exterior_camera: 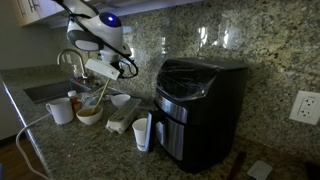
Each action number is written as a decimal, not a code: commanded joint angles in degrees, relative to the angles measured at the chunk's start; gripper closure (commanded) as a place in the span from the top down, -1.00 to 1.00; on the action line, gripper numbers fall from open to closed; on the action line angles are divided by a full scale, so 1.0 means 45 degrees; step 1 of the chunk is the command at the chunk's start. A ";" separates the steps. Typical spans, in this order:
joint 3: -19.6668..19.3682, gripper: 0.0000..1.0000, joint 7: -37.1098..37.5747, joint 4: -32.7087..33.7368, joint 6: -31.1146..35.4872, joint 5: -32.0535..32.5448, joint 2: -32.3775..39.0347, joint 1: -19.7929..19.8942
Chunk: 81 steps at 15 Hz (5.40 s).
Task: Use the wooden spoon to stir the contents in the white bowl
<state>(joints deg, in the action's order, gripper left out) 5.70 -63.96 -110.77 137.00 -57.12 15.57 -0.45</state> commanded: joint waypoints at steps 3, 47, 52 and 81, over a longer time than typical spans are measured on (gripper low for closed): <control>-0.0099 -0.90 0.0187 -0.0103 -0.0277 0.0238 -0.0120 0.0098; 0.1777 -0.89 -0.1295 0.0123 0.2126 0.0026 0.0317 0.0290; 0.1155 -0.89 -0.0515 -0.0095 0.1776 0.1066 0.0230 -0.0068; 0.1142 -0.89 -0.2752 -0.0151 0.2616 -0.0385 0.0522 -0.0380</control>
<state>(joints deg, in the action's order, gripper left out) 11.71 -76.18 -110.83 146.63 -59.35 18.67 -1.01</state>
